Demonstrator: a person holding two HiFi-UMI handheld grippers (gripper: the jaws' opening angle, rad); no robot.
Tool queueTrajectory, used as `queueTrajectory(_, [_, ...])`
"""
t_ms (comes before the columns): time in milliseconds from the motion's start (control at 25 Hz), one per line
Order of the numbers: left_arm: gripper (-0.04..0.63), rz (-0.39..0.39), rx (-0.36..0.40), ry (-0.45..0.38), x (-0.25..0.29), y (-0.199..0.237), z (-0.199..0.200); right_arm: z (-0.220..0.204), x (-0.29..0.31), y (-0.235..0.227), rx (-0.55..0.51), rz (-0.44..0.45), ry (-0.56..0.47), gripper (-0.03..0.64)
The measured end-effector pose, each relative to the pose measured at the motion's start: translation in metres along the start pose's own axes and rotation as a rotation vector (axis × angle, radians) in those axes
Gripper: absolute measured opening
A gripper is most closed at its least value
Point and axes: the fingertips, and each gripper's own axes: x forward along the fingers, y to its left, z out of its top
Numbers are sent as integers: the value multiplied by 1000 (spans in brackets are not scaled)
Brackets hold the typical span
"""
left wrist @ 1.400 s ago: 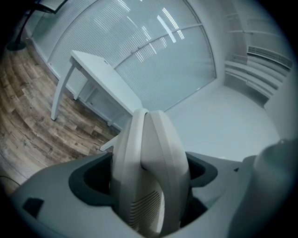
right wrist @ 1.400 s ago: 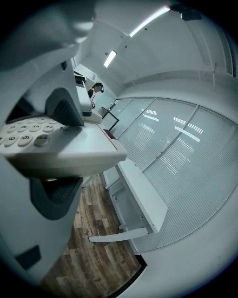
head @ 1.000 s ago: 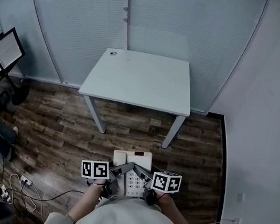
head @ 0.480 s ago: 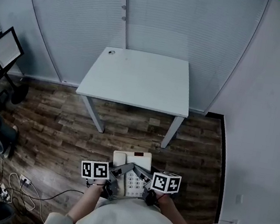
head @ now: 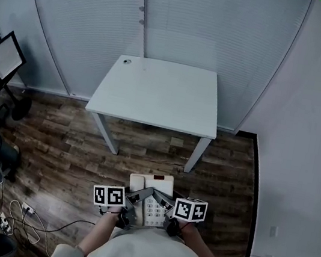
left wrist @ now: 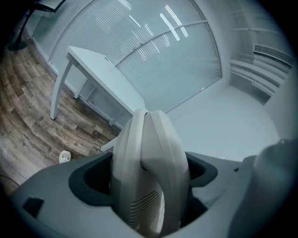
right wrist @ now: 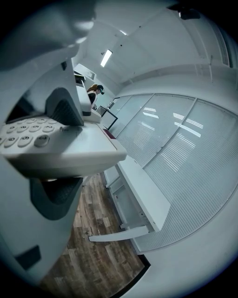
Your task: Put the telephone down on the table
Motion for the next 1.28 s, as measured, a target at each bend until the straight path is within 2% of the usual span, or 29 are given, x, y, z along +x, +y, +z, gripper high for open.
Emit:
queueTrajectory(520, [433,-4,-17,5,21,22,47,38,39,-13,8,-14,13,350])
queueTrajectory(1280, [433,-18,-35,-9,59,56,164,136,120,-25,-8,-21,36,350])
